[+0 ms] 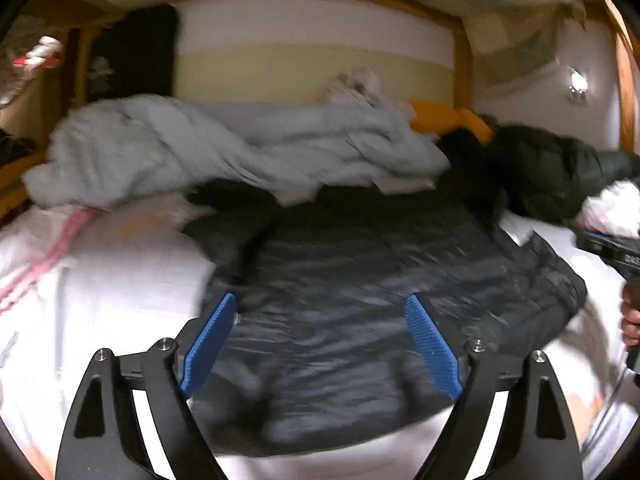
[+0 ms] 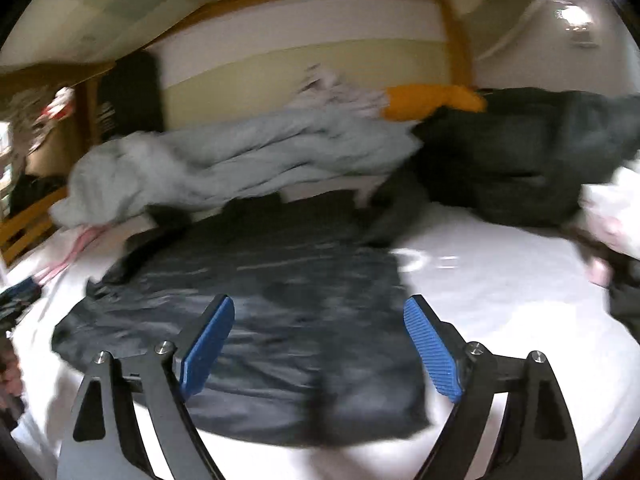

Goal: Fold large clothes

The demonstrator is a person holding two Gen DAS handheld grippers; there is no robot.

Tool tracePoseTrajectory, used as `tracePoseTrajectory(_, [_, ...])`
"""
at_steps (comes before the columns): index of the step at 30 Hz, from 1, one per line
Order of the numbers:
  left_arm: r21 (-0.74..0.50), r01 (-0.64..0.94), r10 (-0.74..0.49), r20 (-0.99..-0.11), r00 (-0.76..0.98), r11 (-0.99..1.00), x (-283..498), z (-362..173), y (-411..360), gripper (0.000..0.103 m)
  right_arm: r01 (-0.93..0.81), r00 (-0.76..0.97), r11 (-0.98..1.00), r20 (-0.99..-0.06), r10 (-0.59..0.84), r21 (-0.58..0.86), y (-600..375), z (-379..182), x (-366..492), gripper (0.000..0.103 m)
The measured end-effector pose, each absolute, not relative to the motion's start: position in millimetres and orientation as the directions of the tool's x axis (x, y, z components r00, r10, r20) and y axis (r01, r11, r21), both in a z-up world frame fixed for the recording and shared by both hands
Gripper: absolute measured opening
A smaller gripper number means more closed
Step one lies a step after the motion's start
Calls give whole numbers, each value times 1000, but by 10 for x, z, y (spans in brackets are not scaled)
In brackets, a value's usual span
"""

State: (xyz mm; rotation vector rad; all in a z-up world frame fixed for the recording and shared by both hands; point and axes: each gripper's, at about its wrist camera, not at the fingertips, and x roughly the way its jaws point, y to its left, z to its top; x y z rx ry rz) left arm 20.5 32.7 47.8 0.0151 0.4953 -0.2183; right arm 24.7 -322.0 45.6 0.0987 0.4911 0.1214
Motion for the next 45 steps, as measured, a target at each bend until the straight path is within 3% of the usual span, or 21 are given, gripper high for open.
tracePoseTrajectory(4, [-39,262,-240,-555,797,964,378,148,-13,86,-208,808,974,-544,225,93,-2759,217,532,88])
tracePoseTrajectory(9, [-30,196,-166,-663,730,980,666,-352,-76,86,-237,714,969,-662,226,76,-2512,-370,792,88])
tracePoseTrajectory(11, [-72,176,-178,-677,714,982,698,-397,17,83,-241,720,970,-663,207,41,-2519,-482,815,88])
tracePoseTrajectory(15, [-9,136,-106,-680,726,991,674,-415,78,72,-157,760,988,-639,119,-3,-2738,-415,836,88])
tracePoseTrajectory(18, [-8,120,-94,-672,735,993,632,-400,124,67,-172,739,983,-651,175,68,-2961,-367,886,75])
tracePoseTrajectory(20, [0,81,-61,-655,753,997,585,-369,193,68,-159,740,985,-653,162,63,-3053,-339,877,57])
tracePoseTrajectory(21, [24,29,-7,-630,777,999,534,-338,256,71,-145,745,988,-650,148,59,-3090,-333,862,56])
tracePoseTrajectory(24, [-24,-8,-8,-625,780,1000,535,-278,544,72,-120,750,989,-645,147,85,-3205,-314,823,48])
tracePoseTrajectory(27, [-32,-97,51,-665,745,995,620,-337,831,72,-33,779,999,-627,24,-3,-3290,-277,778,49])
tracePoseTrajectory(29, [-98,-122,22,-686,727,988,631,-363,987,72,-24,779,999,-626,43,38,-3374,-243,772,49])
tracePoseTrajectory(33, [-133,-58,-36,-611,791,989,455,-163,966,71,-27,801,995,-593,80,98,-3483,-115,629,51])
tracePoseTrajectory(36, [-68,46,-75,-512,856,997,278,94,755,74,-76,826,994,-554,105,75,-3375,5,474,60])
tracePoseTrajectory(38, [-44,128,-134,-478,868,991,143,196,620,84,-109,843,993,-524,120,52,-3269,76,342,79])
tracePoseTrajectory(39, [-32,160,-155,-471,868,987,78,219,557,87,-126,852,991,-509,128,38,-3204,109,277,83])
tracePoseTrajectory(42, [-13,229,-205,-494,845,973,-53,161,400,98,-173,850,985,-502,159,18,-3037,112,114,86])
tracePoseTrajectory(45, [-1,277,-232,-551,802,961,-110,4,306,99,-208,824,978,-536,183,14,-2918,2,26,88])
